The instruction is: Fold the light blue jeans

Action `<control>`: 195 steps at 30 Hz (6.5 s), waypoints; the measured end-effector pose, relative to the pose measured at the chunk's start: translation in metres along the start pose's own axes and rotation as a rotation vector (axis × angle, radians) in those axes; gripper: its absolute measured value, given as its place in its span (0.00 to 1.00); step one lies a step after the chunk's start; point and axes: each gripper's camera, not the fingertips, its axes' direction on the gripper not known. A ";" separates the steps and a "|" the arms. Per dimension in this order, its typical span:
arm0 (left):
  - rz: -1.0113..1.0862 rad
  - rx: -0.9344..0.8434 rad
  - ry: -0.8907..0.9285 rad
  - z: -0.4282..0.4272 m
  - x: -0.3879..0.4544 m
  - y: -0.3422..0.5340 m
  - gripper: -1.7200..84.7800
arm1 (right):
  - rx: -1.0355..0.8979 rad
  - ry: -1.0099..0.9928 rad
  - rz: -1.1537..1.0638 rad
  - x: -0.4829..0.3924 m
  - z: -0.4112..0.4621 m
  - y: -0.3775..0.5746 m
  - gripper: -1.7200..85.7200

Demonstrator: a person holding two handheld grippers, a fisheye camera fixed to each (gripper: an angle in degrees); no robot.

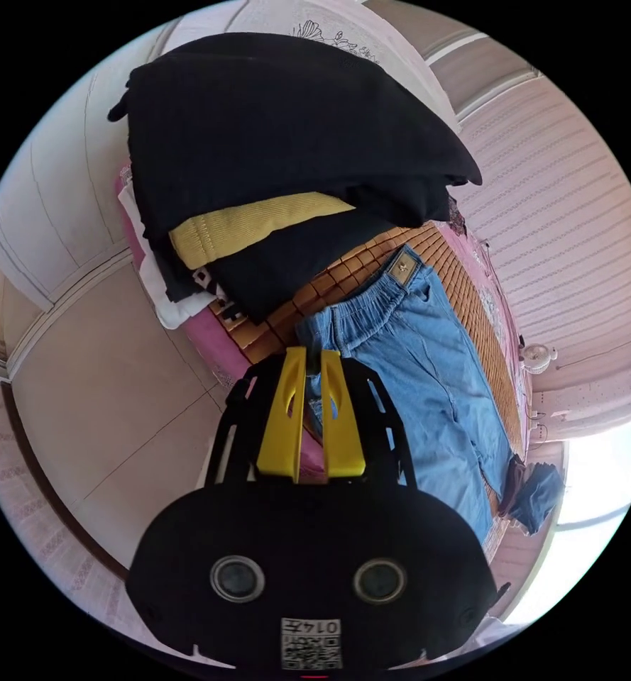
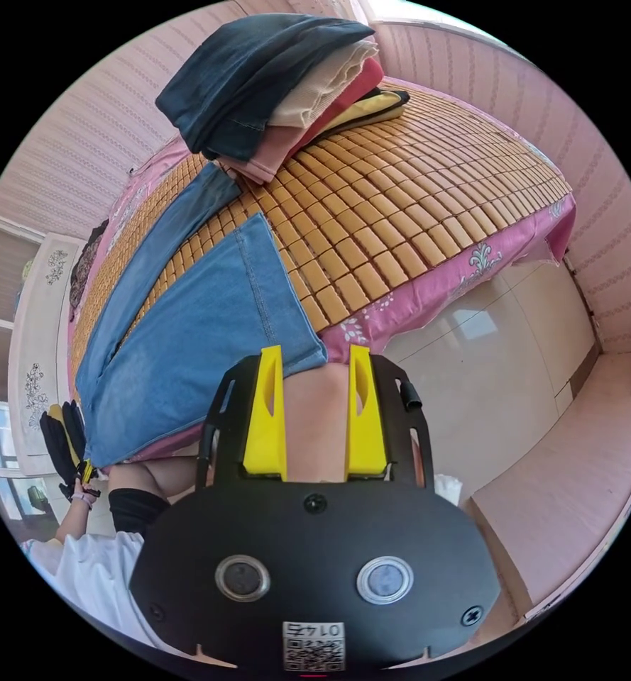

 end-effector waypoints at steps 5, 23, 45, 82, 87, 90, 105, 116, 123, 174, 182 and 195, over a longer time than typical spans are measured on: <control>0.032 -0.005 -0.029 -0.011 -0.002 -0.005 0.06 | -0.066 -0.017 0.006 0.008 0.003 -0.016 0.17; 0.143 0.032 0.031 -0.053 -0.005 0.017 0.05 | -0.028 -0.085 -0.124 -0.003 -0.056 0.000 0.03; 0.140 0.265 0.147 -0.022 0.150 -0.076 0.09 | 0.251 -0.047 -0.312 -0.287 -0.050 -0.220 0.06; 0.906 -0.001 -0.160 -0.009 0.268 0.160 0.01 | 0.143 0.303 -0.430 -0.155 0.043 0.101 0.01; 0.909 0.003 -0.022 -0.032 0.270 0.192 0.01 | 0.193 0.237 -0.416 -0.137 0.032 0.125 0.03; 0.936 -0.006 0.072 -0.035 0.277 0.215 0.01 | 0.202 0.164 -0.404 -0.123 0.030 0.139 0.06; 1.267 0.056 0.282 0.009 0.378 0.332 0.06 | 0.269 -0.010 -0.408 -0.063 0.007 0.169 0.09; 1.435 -0.141 0.251 0.115 0.514 0.338 0.11 | 0.333 0.011 -0.506 -0.097 -0.004 0.049 0.11; 1.476 -0.321 0.086 0.199 0.577 0.343 0.14 | 0.258 0.059 -0.426 -0.099 0.031 -0.032 0.13; 1.482 -0.421 0.424 0.190 0.541 0.415 0.01 | 0.083 -0.091 -0.228 0.028 -0.020 -0.061 0.03; 1.503 -0.448 0.347 0.206 0.527 0.412 0.01 | 0.143 -0.121 -0.083 0.039 0.060 -0.045 0.14; 1.442 -0.438 0.403 0.207 0.483 0.382 0.01 | 0.139 0.114 -0.449 -0.031 0.105 -0.044 0.03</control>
